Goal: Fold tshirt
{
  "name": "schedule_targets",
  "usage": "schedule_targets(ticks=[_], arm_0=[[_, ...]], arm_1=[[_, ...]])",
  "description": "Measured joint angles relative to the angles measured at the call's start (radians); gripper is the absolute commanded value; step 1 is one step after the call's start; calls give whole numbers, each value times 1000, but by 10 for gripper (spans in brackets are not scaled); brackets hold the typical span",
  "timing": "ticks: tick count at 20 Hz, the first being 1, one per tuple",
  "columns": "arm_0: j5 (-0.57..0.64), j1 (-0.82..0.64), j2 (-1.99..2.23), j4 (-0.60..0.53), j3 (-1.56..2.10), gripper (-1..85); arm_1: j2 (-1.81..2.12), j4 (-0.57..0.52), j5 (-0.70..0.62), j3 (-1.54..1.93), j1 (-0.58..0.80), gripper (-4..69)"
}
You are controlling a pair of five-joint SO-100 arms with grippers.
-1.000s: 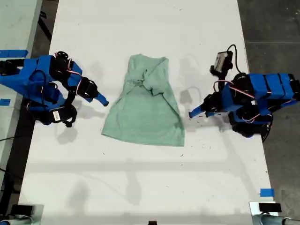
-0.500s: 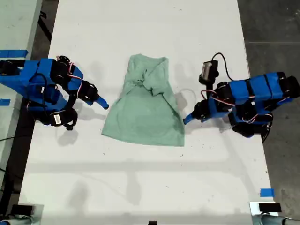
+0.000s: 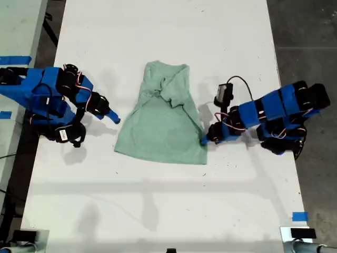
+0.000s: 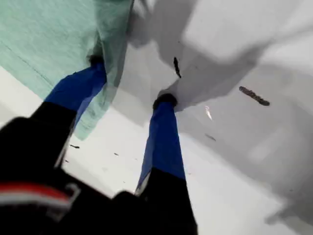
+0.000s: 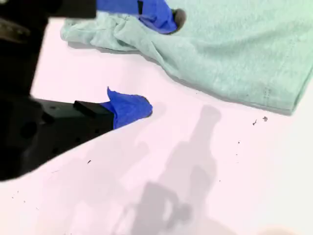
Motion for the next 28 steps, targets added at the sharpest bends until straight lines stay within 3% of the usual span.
schedule_targets(ticks=[2,4,12,14,18,20,27,28], arm_0=[[0,3,0,-9,0,190],[0,9,0,-11,0,189],[0,23,0,-29,0,180],[0,23,0,-29,0,180],[0,31,0,-29,6,178],[0,29,0,-41,12,176],[0,29,0,-54,12,180],[0,29,0,-54,12,181]], arm_1=[[-48,-75,11,-6,3,132],[-87,-92,17,-31,-5,-18],[-94,-92,23,-38,-23,-21],[-89,-43,18,-75,-32,-21],[74,261,-14,-232,-49,-21],[89,284,-43,-325,-44,-21],[-230,-77,-80,-499,43,-21],[-307,-129,-80,-522,51,19]])
